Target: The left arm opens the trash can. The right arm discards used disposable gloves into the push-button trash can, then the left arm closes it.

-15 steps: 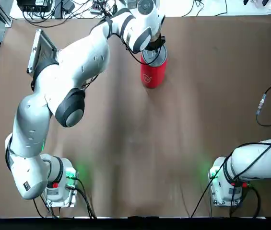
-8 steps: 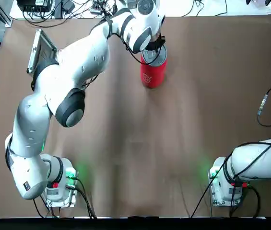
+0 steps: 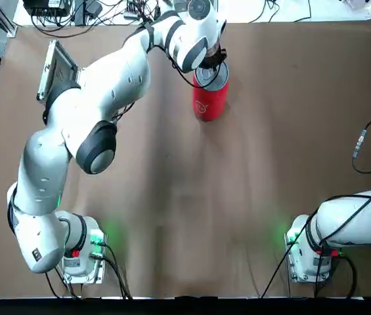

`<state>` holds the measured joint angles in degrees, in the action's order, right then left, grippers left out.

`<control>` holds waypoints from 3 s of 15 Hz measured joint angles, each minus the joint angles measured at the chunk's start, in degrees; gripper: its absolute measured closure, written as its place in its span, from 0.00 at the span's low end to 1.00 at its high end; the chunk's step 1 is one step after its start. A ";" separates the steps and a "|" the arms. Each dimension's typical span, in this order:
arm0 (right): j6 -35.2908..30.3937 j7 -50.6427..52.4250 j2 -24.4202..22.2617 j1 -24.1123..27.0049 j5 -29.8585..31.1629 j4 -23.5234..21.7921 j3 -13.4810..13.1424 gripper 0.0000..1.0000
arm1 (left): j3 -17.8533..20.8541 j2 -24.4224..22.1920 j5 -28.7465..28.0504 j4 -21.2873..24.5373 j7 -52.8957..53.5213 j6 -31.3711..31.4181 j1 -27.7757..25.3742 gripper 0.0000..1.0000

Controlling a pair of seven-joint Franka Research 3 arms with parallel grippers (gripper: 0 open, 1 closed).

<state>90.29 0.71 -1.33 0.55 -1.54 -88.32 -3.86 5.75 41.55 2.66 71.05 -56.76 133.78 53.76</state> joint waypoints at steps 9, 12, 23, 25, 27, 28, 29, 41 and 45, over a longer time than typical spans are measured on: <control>0.04 0.05 0.00 2.08 0.10 0.00 -0.29 0.01 | 0.00 -0.06 0.00 -0.18 0.00 -0.27 0.16 0.99; 0.04 0.05 0.00 2.08 0.10 0.00 -0.29 0.01 | -0.01 -0.41 0.00 -0.40 0.00 -1.11 0.17 0.99; 0.03 0.03 -0.39 2.08 0.09 0.29 -0.29 0.01 | 0.49 -7.80 0.00 -0.63 0.20 -14.69 -1.00 0.91; 0.02 0.05 -0.40 2.08 0.11 0.29 -0.29 0.01 | 0.52 -9.80 0.00 -0.66 2.40 -18.94 -2.42 0.73; 0.00 0.05 -0.40 2.08 0.11 0.29 -0.28 0.01 | 0.53 -11.63 0.00 -0.68 6.30 -22.87 -4.45 0.55; -0.01 0.05 -0.40 2.07 0.11 0.29 -0.27 0.01 | 0.56 -12.48 0.00 -0.68 7.83 -24.26 -5.62 0.46; -0.02 0.05 -0.40 2.07 0.11 0.29 -0.26 0.01 | 0.60 -13.30 0.00 -0.68 9.09 -25.52 -6.90 0.37; -1.62 0.05 -0.40 2.05 0.15 0.26 -0.20 0.01 | 0.83 -22.40 -0.03 -0.79 41.40 -46.92 -31.23 0.00; -1.68 0.05 -0.40 2.00 0.15 0.26 -0.15 0.01 | 0.79 -24.68 -0.04 -0.78 49.32 -50.21 -38.11 0.00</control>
<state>88.60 0.76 -1.74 2.55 -1.39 -88.05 -4.01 6.54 16.87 2.62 70.26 -7.44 83.57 15.66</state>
